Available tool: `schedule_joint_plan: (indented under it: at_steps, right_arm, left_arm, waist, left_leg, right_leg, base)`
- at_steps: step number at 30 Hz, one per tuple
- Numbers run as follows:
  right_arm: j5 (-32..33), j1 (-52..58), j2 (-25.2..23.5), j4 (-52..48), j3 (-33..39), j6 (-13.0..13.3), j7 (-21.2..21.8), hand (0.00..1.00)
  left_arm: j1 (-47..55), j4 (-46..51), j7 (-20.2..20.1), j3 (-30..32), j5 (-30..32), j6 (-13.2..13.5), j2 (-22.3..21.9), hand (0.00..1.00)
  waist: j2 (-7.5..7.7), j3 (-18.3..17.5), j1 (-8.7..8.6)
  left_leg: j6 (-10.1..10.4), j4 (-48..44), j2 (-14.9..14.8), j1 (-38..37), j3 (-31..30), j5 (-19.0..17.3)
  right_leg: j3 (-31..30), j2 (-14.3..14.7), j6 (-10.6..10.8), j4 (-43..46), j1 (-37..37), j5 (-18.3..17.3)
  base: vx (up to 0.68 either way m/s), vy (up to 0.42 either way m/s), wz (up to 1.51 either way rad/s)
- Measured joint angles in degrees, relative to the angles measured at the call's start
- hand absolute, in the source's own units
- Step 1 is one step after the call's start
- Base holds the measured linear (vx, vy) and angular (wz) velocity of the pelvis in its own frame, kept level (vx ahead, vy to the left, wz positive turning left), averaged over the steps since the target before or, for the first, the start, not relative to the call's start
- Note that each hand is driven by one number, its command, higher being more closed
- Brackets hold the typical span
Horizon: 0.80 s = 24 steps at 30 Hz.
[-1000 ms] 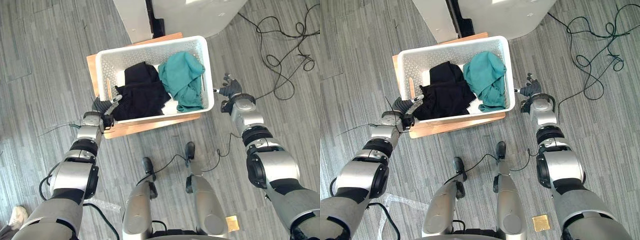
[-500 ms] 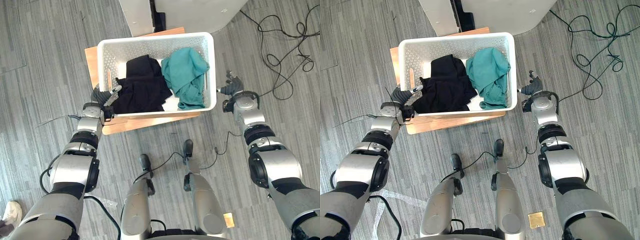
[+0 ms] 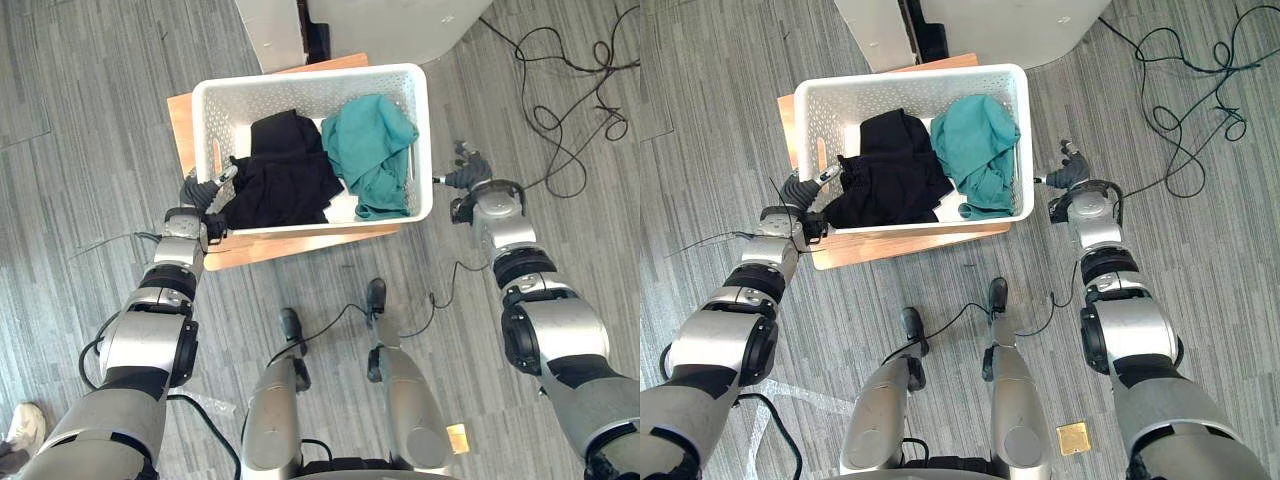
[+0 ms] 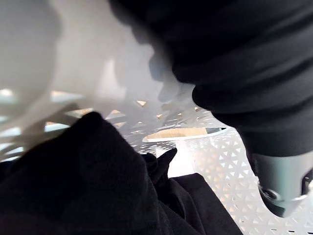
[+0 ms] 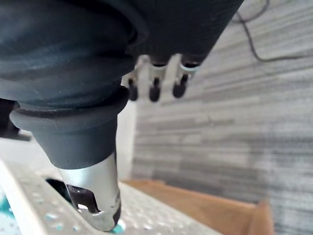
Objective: Pick up the laundry basket with both hands and put the clothes into the washing machine.
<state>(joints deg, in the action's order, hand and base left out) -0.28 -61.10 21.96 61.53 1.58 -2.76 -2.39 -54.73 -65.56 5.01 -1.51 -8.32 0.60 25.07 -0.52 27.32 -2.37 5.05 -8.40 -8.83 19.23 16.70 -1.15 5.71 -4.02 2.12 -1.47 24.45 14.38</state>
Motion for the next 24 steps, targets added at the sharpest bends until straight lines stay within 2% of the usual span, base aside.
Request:
schedule_joint_plan:
  at_steps: [3,9,24]
  right_arm:
    - [-0.02,-2.2,0.39,0.0,0.88,-0.04,-0.16,0.0]
    - [0.01,-4.47,0.4,-0.51,0.86,-0.04,-1.06,0.0]
    - [0.31,-4.48,-1.27,-9.37,-2.12,0.0,-2.66,0.0]
  left_arm:
    - [0.49,0.07,-0.06,2.16,0.0,0.03,-0.18,0.0]
    - [1.32,0.43,-0.07,2.25,-0.01,0.58,-0.45,0.0]
    - [2.04,1.04,0.02,2.24,-0.04,1.01,-0.56,0.0]
  waist:
    - [0.24,0.13,-0.08]
    - [0.25,0.13,-0.09]
    - [0.28,0.12,-0.17]
  left_leg:
    - [0.0,0.17,0.03,-0.4,0.56,0.0]
    - [0.0,0.38,0.01,-0.72,0.88,0.0]
    - [0.0,0.39,0.04,-0.75,0.87,0.0]
  right_leg:
    - [-0.58,0.05,0.11,0.01,0.0,0.08]
    - [-0.93,0.16,0.12,0.04,0.0,0.09]
    - [-0.96,0.19,0.12,0.06,0.0,0.09]
  base:
    - [0.04,-0.016,-0.08]
    - [0.04,-0.019,-0.03]
    - [0.03,-0.013,0.0]
